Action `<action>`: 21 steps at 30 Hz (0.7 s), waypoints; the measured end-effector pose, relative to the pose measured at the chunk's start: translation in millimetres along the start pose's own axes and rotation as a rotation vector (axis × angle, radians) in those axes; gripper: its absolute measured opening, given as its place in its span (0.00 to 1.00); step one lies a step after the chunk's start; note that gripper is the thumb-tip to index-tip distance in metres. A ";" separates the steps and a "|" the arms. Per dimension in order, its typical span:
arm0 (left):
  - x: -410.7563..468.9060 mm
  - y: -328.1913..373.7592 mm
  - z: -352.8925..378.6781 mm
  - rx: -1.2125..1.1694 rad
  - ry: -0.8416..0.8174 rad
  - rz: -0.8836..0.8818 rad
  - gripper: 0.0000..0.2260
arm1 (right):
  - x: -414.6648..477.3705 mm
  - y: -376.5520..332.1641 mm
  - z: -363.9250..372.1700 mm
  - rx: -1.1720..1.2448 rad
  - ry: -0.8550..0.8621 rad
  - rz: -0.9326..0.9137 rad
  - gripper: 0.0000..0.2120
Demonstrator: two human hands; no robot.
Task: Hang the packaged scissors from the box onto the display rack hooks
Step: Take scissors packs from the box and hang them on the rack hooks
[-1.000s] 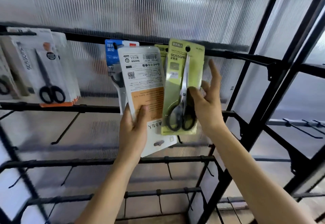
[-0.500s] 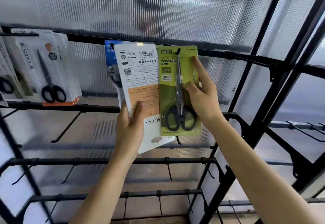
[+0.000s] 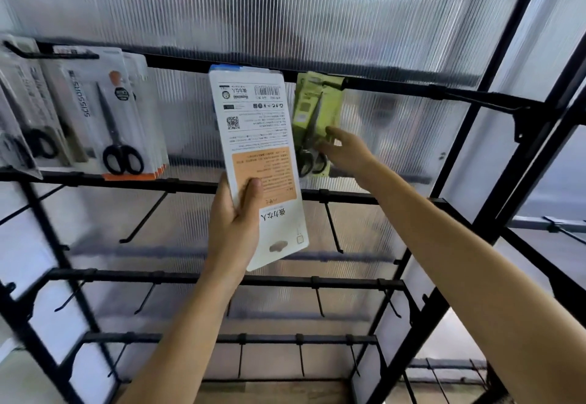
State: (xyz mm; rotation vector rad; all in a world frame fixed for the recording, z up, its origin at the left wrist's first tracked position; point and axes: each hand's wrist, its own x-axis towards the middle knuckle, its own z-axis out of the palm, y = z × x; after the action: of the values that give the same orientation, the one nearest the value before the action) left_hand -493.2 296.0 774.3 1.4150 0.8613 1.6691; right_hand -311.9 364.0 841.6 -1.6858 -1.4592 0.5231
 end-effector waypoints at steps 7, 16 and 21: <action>-11.7 1.5 17.7 0.192 0.009 0.137 0.07 | -84.7 -3.9 12.6 0.455 -0.036 -0.219 0.22; -26.0 -20.0 35.1 0.747 -0.275 0.394 0.24 | -119.3 7.4 17.6 0.569 -0.097 -0.280 0.17; -31.1 -20.4 29.1 0.443 -0.489 0.415 0.32 | -112.9 17.8 -0.2 0.628 0.220 -0.082 0.12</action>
State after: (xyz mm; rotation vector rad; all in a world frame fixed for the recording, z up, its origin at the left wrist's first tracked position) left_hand -459.1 278.8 746.6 2.3156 0.7052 1.3492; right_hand -328.0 257.0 805.0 -1.1397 -1.0520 0.6459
